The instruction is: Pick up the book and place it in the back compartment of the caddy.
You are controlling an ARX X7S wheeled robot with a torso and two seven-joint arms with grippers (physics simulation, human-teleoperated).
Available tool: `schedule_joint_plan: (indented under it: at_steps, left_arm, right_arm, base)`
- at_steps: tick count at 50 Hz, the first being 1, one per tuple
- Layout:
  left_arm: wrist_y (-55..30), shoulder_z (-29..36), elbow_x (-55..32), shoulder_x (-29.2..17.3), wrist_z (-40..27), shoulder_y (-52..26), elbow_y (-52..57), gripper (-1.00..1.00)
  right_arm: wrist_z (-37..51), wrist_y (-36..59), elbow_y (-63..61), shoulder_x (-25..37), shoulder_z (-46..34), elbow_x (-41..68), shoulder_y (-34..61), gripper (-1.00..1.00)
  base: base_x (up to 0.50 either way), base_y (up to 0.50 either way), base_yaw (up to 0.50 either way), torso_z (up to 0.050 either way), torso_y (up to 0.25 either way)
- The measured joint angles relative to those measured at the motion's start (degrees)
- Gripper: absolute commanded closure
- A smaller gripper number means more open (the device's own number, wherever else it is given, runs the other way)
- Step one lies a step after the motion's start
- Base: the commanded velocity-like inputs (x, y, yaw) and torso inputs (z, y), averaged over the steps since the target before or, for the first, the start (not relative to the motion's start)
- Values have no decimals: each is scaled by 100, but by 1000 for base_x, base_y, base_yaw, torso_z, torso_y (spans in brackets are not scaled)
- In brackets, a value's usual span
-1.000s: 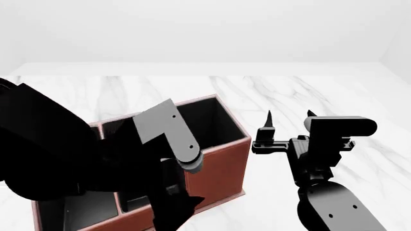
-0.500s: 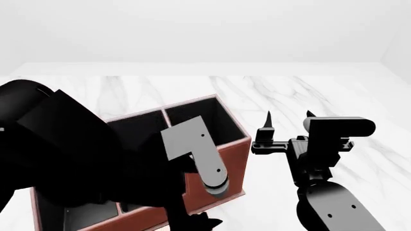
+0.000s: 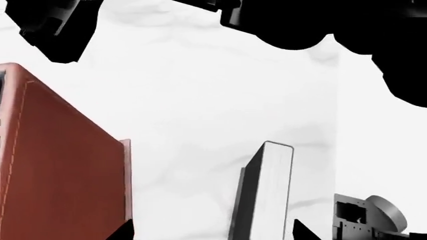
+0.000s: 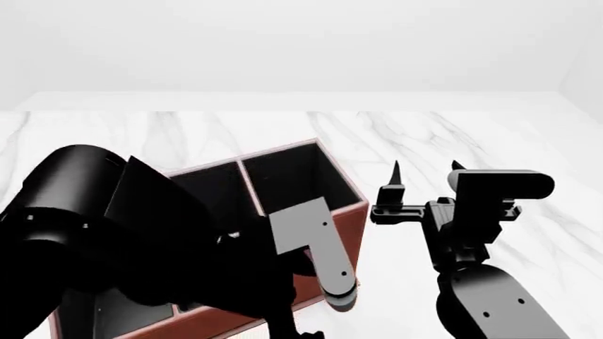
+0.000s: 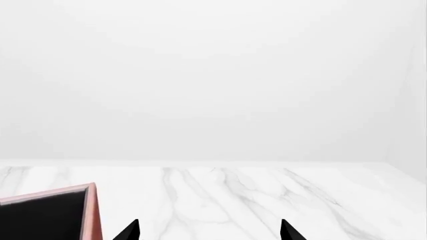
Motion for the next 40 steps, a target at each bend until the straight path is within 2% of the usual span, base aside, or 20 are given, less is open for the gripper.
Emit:
schedule_joint_plan:
  at_steps: [13, 40]
  left_arm:
    - [229, 261, 436, 208, 410, 303, 75, -100]
    - [378, 572, 115, 367, 268, 580, 260, -100]
  right_arm:
    - [21, -14, 36, 10, -17, 13, 32, -100]
    - [49, -73, 124, 27, -59, 33, 45, -100]
  base:
    - [0, 0, 0, 0, 0]
    - [0, 0, 0, 0, 0]
